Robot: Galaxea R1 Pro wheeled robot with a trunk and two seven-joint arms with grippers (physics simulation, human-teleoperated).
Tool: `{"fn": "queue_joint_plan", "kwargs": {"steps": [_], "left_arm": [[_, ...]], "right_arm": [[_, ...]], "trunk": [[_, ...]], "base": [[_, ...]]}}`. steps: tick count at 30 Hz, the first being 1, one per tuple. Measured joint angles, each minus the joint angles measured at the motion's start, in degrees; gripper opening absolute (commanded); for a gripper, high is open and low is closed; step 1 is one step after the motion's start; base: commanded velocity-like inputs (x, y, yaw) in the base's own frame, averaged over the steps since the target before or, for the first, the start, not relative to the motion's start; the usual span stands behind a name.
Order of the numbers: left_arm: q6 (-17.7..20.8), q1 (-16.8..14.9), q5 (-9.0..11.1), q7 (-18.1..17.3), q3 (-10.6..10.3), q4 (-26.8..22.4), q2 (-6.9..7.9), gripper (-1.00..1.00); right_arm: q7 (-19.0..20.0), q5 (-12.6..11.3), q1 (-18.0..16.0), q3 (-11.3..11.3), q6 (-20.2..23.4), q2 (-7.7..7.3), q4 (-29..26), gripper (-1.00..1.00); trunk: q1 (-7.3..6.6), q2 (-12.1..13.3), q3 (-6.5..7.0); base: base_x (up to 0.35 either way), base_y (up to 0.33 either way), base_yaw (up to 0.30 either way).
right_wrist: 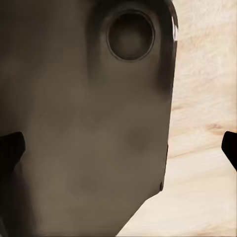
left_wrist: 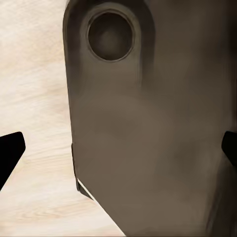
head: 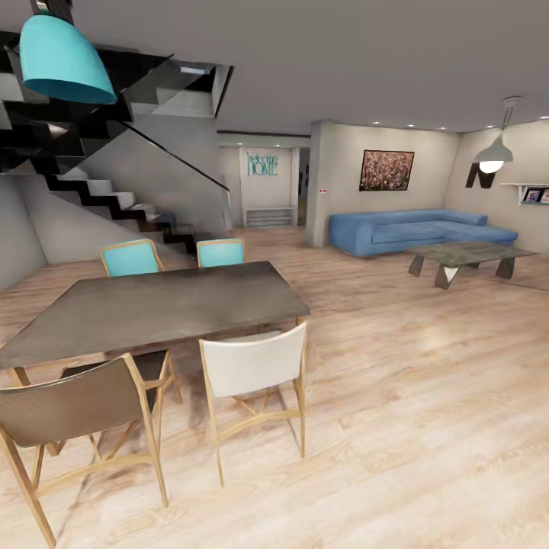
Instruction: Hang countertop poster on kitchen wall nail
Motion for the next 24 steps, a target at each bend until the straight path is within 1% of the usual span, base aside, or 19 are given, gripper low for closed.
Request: {"fn": "queue_joint_plan", "kwargs": {"steps": [1,6,9,11,24], "left_arm": [[-0.08,0.32,-0.1,-0.25,0.16,-0.29,-0.32,1.0],[-0.14,1.91,-0.06,-0.25,0.02,-1.79,-1.93,1.0],[-0.14,1.98,-0.06,-0.25,0.02,-2.76,-2.89,1.0],[-0.14,1.98,-0.06,-0.25,0.03,-3.4,-2.97,1.0],[-0.14,1.98,-0.06,-0.25,0.03,-3.48,-2.97,1.0]], "right_arm": [[0.0,0.29,-0.32,0.08,-0.29,-0.14,-0.33,1.0],[0.0,0.32,-1.95,0.11,-1.13,-0.19,-1.16,1.0],[0.0,0.32,-2.94,0.11,-1.13,-0.19,-1.16,1.0],[0.0,0.32,-3.56,0.11,-1.13,-0.19,-1.16,1.0],[0.0,0.32,-3.56,0.11,-1.13,-0.19,-1.16,1.0]], "trunk": [[0.01,0.01,0.02],[0.0,0.01,0.02],[0.01,0.01,0.02],[0.01,0.01,0.02],[0.0,0.01,0.02]], "base": [[0.0,0.0,0.0],[0.0,0.0,0.0],[0.0,0.0,0.0],[0.0,0.0,0.0],[0.0,0.0,0.0]]}}
